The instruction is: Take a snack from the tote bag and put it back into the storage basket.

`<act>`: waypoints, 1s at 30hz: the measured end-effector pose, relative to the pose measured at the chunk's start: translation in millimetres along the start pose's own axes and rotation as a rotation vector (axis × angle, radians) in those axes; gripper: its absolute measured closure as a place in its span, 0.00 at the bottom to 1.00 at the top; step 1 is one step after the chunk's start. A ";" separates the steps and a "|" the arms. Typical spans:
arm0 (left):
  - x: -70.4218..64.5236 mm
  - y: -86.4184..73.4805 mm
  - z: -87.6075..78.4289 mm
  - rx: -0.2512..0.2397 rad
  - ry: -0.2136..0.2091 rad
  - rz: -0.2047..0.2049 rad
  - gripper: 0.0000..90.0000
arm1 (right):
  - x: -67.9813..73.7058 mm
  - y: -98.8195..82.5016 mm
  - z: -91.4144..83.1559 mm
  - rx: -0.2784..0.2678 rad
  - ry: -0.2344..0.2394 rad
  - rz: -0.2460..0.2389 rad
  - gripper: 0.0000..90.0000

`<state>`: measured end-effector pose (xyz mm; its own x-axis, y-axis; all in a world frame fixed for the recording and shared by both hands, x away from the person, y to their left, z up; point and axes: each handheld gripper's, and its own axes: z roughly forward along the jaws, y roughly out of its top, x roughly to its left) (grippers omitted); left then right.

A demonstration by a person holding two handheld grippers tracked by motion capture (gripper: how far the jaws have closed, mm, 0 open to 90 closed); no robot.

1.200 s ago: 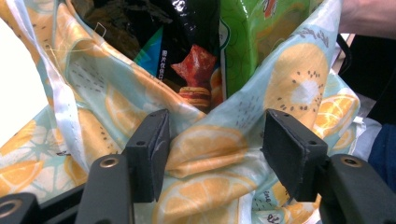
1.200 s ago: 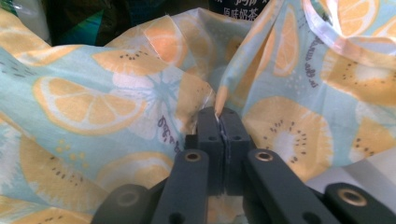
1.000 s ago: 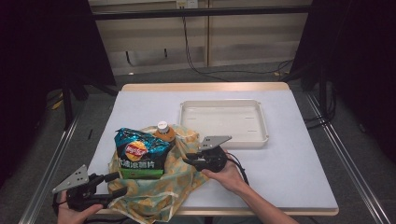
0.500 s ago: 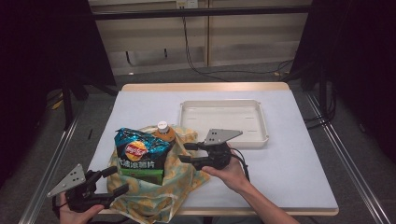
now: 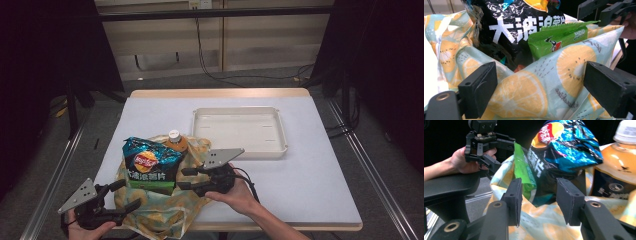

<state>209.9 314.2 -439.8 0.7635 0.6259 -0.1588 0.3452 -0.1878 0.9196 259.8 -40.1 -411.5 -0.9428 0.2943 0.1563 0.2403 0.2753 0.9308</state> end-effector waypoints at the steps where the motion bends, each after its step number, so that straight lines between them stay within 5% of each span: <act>1: 0.2 -0.3 0.1 -0.004 -0.004 0.000 0.13 | 0.8 0.6 1.2 0.000 0.005 -0.001 0.62; 8: 0.5 -0.8 -0.5 -0.001 0.006 0.003 0.13 | 6.2 -0.4 17.6 0.026 0.045 -0.014 0.60; 17: 0.8 -1.4 -0.2 0.003 0.005 -0.002 0.13 | 10.6 0.0 34.9 0.045 0.055 -0.018 0.70; 26: -0.1 -1.6 1.9 0.010 0.001 -0.006 0.12 | 7.6 -2.7 48.4 0.075 0.066 0.010 0.69; 30: 1.0 -1.8 1.8 0.011 0.003 -0.006 0.12 | 7.7 -2.9 51.7 0.083 0.065 0.011 0.80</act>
<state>211.1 313.9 -442.3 0.7598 0.6293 -0.1634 0.3558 -0.1921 0.9146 263.8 8.7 -430.1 -0.9523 0.2387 0.1900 0.2666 0.3485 0.8986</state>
